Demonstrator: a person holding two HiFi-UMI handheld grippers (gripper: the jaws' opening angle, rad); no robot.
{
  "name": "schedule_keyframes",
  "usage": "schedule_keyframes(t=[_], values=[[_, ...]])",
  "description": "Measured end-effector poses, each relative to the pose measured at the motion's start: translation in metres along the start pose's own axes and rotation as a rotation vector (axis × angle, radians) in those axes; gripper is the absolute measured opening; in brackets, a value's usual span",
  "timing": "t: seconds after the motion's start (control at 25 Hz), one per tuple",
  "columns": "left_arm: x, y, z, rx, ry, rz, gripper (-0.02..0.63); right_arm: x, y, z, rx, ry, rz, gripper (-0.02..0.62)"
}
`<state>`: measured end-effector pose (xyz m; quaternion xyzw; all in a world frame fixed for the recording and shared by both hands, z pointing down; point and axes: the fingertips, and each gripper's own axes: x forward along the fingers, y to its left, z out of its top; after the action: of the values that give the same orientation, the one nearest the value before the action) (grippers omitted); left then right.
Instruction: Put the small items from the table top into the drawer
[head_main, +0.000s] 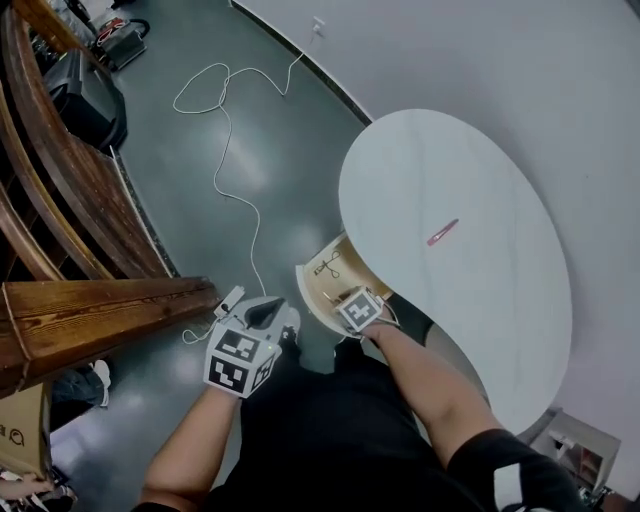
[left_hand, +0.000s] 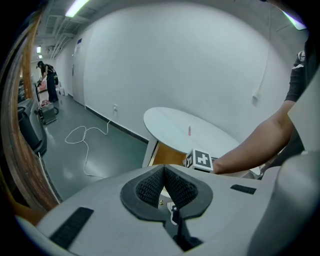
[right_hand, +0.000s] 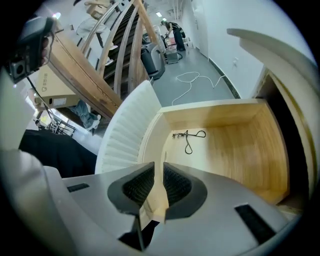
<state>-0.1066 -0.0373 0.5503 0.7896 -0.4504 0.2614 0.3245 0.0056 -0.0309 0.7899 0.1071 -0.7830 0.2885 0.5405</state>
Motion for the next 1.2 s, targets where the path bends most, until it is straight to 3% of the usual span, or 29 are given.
schedule_keyframes(t=[0.2,0.52,0.92,1.2], values=[[0.006,-0.003,0.02,0.049,-0.017,-0.014,0.014,-0.039,-0.004,0.021,0.006,-0.103,-0.073,0.044],[0.013,-0.016,0.059,0.136,-0.06,-0.058,0.014,-0.122,0.009,0.049,0.03,-0.334,-0.117,0.037],[0.026,-0.04,0.077,0.237,-0.057,-0.122,0.014,-0.228,0.018,0.055,0.122,-0.612,-0.2,0.029],[0.03,-0.055,0.104,0.274,-0.11,-0.159,0.014,-0.292,0.017,0.056,0.136,-0.753,-0.29,0.026]])
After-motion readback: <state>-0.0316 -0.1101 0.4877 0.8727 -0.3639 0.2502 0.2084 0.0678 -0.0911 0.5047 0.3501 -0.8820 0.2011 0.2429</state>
